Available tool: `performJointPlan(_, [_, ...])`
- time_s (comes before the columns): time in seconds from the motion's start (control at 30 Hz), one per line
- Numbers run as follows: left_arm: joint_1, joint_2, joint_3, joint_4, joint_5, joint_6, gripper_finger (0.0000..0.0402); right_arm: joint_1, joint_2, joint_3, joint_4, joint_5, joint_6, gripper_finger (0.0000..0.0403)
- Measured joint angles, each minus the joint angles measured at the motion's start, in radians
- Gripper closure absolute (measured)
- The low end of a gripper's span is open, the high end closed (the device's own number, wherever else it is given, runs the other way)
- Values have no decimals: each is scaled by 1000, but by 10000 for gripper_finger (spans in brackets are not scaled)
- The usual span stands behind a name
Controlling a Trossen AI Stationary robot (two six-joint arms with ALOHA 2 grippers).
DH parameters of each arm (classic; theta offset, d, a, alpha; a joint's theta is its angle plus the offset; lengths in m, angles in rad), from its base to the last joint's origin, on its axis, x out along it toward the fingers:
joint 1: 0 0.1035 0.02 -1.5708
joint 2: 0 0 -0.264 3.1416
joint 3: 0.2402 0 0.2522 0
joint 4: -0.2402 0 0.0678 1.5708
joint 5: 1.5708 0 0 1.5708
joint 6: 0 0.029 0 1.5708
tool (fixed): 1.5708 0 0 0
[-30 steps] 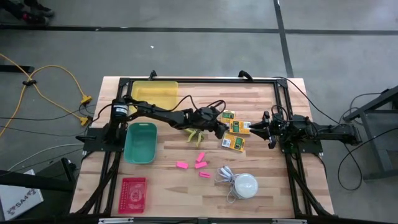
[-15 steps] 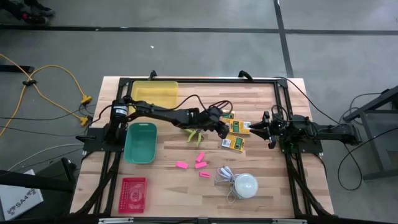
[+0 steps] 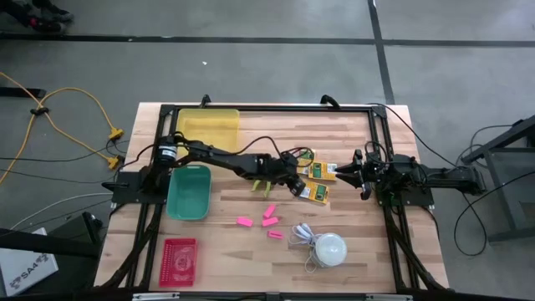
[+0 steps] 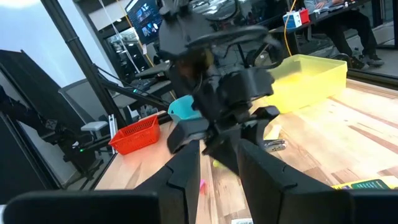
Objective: Pick & Place School Supplies
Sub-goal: Put the middle yellow crayon box into the yellow bin
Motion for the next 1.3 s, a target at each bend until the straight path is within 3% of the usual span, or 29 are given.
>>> performJointPlan(0.23, [12,0,0,-74,8,0,293,0,0,0,0,0,0,308])
performJointPlan(0.57, [66,0,0,-54,155,96,293,0,0,0,0,0,0,308])
performJointPlan(1.3, [25,-8,0,-37,159,226,293,0,0,0,0,0,0,308])
